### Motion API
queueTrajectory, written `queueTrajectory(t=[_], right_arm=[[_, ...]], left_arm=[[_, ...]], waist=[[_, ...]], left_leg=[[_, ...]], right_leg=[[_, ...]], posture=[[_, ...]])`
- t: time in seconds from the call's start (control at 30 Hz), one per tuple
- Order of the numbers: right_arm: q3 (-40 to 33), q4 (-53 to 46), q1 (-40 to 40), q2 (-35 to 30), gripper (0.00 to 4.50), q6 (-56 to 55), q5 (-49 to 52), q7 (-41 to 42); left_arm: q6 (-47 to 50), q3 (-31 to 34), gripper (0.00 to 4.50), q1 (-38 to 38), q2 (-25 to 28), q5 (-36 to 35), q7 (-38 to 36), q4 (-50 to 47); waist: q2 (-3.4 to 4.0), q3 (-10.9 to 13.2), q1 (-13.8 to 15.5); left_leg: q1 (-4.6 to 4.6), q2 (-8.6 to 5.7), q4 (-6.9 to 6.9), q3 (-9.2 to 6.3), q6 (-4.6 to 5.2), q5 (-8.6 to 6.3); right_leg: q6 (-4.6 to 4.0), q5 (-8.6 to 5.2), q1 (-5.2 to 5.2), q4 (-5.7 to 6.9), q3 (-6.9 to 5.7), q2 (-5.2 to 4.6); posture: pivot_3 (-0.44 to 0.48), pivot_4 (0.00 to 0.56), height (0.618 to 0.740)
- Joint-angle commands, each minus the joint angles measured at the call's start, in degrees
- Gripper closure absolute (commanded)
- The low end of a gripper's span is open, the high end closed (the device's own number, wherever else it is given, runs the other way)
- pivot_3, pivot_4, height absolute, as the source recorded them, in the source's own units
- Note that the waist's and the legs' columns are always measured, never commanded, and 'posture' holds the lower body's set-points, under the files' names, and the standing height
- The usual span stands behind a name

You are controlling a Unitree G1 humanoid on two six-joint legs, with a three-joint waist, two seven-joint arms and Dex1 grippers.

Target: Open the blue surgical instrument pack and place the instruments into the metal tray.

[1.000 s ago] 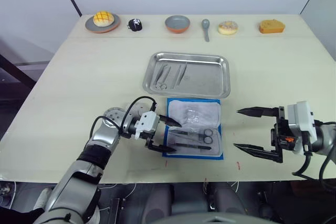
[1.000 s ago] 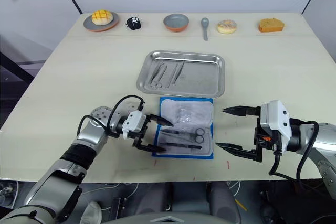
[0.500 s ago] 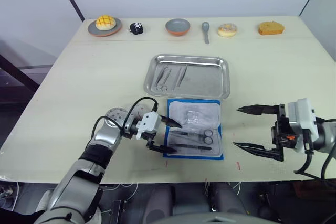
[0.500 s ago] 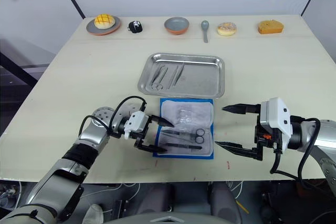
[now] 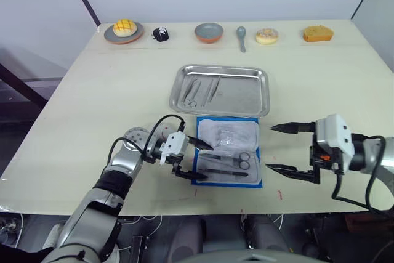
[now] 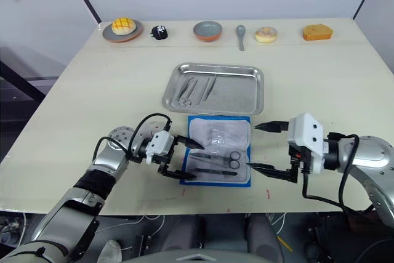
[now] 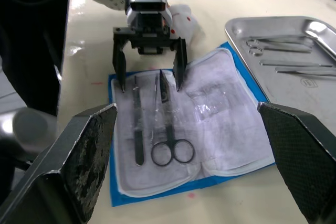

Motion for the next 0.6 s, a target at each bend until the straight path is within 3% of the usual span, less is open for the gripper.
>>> queueTrajectory(t=[0.03,0.6], right_arm=[[1.67,-0.72,-1.93,0.44,0.00,0.23,-2.08,-1.16],[20.67,5.04,-12.90,7.55,0.00,7.98,-17.46,-8.56]], left_arm=[[0.33,-2.32,0.29,2.42,-0.02,5.30,-0.29,3.93],[0.51,-2.25,0.29,2.97,-0.29,5.37,-0.36,3.59]], waist=[[0.00,0.00,0.00],[0.09,-0.14,-0.04]], left_leg=[[-0.01,0.00,0.00,0.00,0.00,0.00],[-0.01,-0.01,0.00,-0.01,0.02,-0.01]], right_leg=[[0.00,0.00,0.00,0.00,0.00,0.00],[-0.01,0.00,-0.01,-0.02,0.00,0.00]], posture=[[0.000,0.150,0.732],[0.000,0.150,0.732]])
